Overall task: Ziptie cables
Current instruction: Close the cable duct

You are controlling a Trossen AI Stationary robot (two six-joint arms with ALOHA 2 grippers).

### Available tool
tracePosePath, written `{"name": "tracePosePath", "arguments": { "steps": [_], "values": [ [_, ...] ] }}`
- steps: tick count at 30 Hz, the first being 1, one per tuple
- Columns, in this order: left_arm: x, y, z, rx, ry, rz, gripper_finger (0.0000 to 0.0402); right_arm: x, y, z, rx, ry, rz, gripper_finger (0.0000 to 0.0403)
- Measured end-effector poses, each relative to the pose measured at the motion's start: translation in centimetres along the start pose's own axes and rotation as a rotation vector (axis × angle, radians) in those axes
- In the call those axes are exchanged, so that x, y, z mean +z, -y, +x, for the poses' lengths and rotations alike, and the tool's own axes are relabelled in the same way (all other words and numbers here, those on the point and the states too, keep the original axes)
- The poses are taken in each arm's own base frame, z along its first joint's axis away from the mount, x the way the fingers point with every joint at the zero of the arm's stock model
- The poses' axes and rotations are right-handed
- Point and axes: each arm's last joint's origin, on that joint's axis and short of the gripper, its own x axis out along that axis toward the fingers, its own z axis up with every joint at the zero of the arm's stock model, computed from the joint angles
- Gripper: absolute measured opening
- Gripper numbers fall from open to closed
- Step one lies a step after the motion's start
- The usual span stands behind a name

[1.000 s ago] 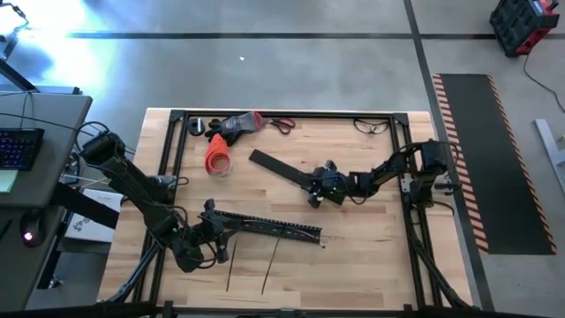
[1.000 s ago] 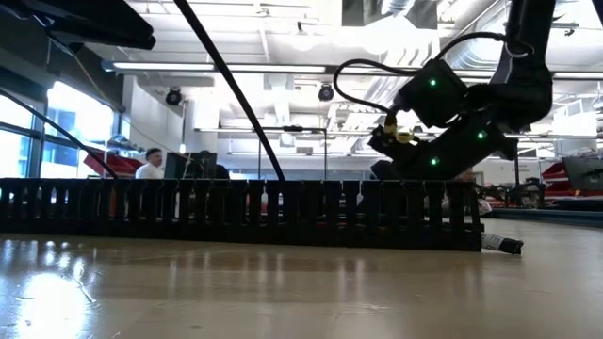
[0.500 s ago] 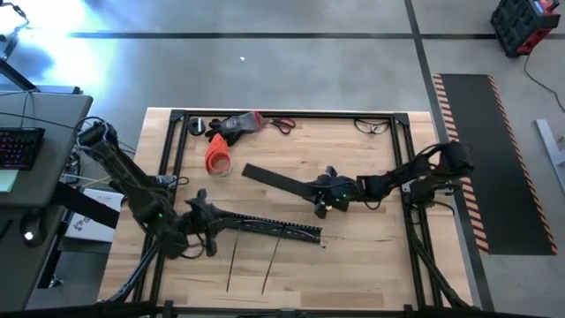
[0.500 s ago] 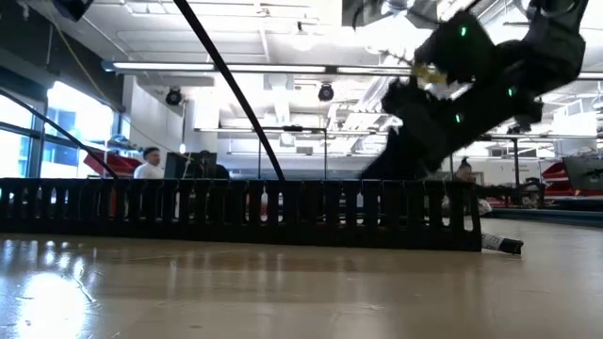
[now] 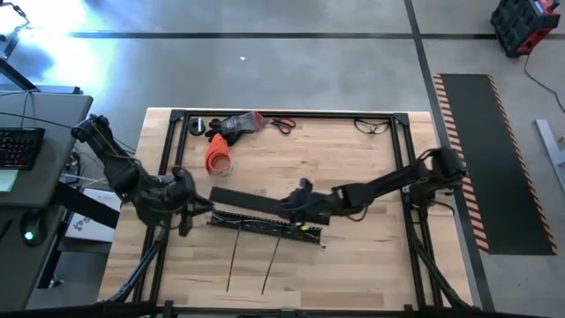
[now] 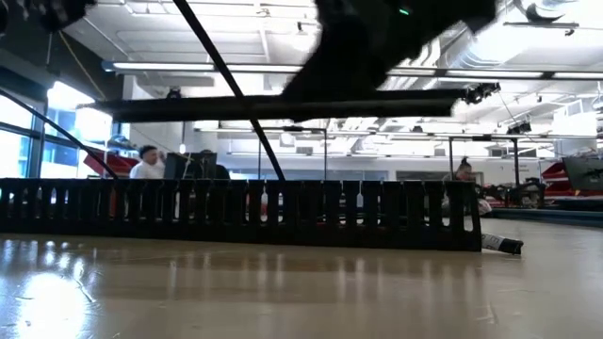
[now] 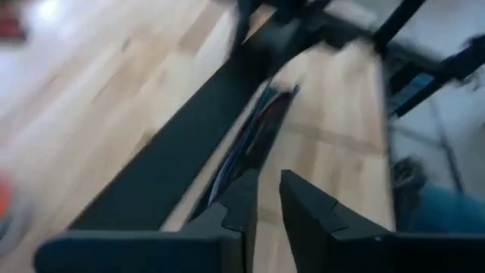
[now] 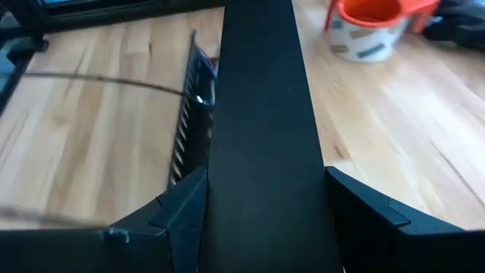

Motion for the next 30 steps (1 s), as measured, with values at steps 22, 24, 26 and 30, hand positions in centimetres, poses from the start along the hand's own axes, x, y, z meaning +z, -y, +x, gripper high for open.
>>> {"name": "tracePosePath", "arguments": {
  "steps": [22,24,26,30],
  "values": [
    [-4.6,-2.4,2.3,0.181,-0.299,0.021,0.0,4.1,-4.7,5.1,-0.007,-0.239,-0.096,0.0207],
    [-4.5,-2.4,2.2,0.18,-0.291,0.02,0.0,4.2,-4.7,5.0,0.008,-0.238,-0.074,0.0207],
    [-4.5,-2.4,2.2,0.182,-0.286,0.023,0.0,4.3,-4.6,5.0,0.005,-0.238,-0.051,0.0207],
    [-4.6,-2.4,2.3,0.186,-0.274,0.029,0.0,5.0,-4.5,4.3,0.011,-0.222,-0.019,0.0207]
  ]
}}
